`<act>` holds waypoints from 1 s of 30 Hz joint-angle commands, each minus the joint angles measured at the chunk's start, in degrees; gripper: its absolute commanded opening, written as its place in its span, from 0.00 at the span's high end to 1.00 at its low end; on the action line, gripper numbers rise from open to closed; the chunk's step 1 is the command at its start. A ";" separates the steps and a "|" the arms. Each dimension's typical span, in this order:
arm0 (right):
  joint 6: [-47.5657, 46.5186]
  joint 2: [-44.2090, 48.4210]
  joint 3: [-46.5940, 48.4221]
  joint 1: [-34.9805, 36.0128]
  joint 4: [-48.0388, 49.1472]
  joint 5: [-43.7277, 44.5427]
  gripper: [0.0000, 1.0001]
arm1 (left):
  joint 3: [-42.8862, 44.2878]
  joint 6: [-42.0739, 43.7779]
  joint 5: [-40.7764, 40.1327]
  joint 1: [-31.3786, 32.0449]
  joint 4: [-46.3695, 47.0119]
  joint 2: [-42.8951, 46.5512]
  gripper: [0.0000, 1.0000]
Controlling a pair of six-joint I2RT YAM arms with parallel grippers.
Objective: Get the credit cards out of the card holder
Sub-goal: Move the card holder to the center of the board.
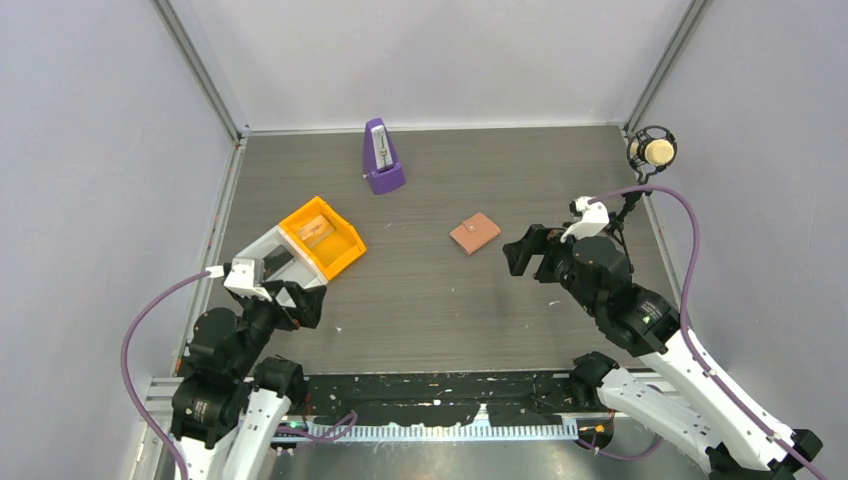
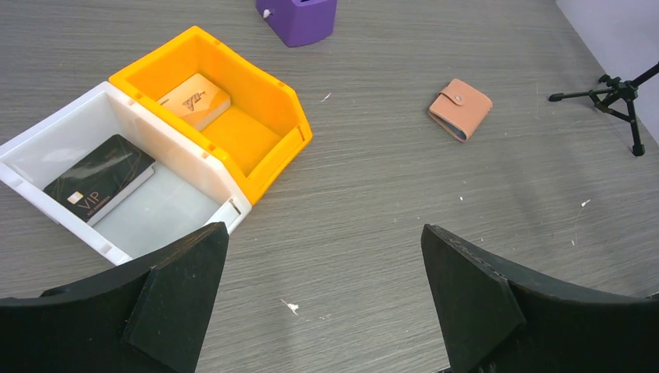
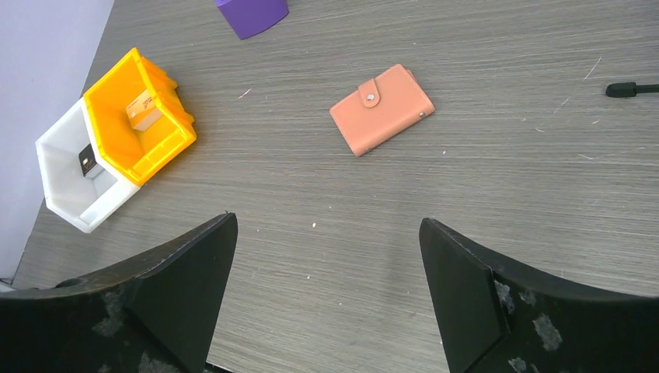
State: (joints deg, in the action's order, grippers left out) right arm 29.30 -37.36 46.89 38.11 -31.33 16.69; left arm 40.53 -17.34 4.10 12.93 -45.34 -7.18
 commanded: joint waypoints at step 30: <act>-37.92 -56.75 22.94 -3.67 13.62 11.58 0.43 | 0.16 0.73 -1.86 -0.29 0.16 -0.23 0.00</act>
State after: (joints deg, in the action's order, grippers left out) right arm -3.49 -89.86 65.06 35.79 -18.02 30.06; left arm 40.53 -17.34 2.90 12.93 -45.98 -7.97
